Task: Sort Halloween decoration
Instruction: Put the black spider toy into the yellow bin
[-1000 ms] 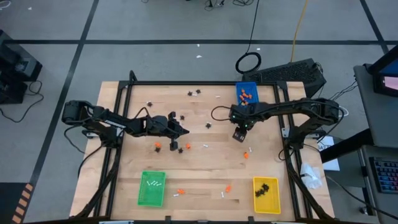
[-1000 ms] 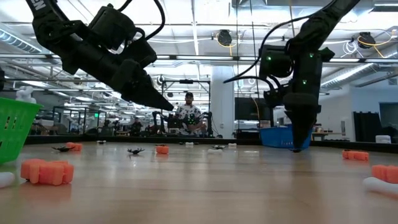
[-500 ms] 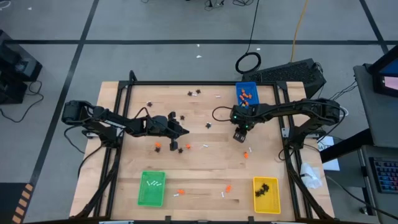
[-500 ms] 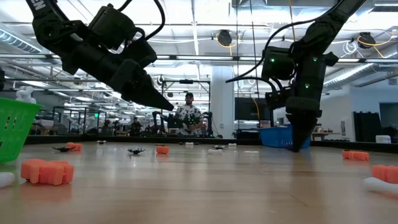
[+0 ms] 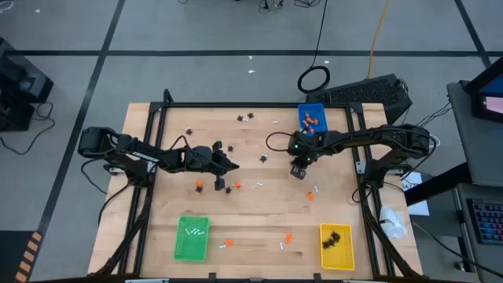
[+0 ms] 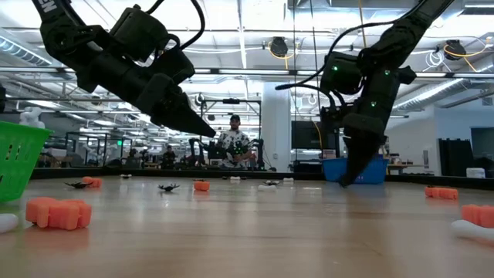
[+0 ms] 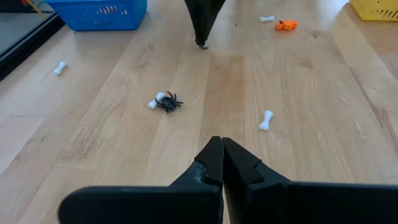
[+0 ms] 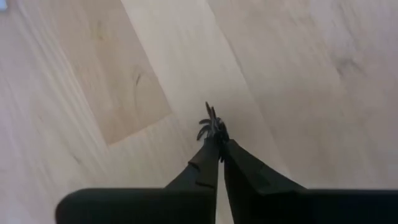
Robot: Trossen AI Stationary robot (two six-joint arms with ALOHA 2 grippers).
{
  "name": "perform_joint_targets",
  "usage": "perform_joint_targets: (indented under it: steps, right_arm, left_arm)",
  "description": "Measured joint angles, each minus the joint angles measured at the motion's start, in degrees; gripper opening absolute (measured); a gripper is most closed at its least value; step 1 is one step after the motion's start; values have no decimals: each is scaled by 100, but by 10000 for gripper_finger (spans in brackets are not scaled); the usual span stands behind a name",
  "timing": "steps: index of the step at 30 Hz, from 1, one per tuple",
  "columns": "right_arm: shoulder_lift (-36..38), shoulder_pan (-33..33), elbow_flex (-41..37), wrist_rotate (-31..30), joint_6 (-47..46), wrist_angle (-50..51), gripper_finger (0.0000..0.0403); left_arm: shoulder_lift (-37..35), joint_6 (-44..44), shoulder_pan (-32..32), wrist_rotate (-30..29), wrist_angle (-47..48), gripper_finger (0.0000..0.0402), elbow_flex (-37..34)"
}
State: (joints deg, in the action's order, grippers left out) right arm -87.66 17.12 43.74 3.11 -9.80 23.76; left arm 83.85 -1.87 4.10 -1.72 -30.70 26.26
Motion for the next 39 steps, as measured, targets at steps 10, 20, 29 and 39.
perform_joint_targets:
  steps: [10, 20, 29, 39]
  right_arm:
    - [544, -396, 691, -9, -255, 976, 0]
    - [1347, -2021, 1437, 734, -2247, 2723, 0]
    - [1401, -3825, 1502, 2303, -5302, 2929, 0]
    - [283, -5058, 1498, 2382, -6814, 2867, 0]
  left_arm:
    - [0, -3, -1, -2, 25, 0, 0]
    - [0, -6, -2, -1, 44, 0, 0]
    - [0, -4, -2, 0, 57, 0, 0]
    - [0, -4, 0, -2, 126, 0, 0]
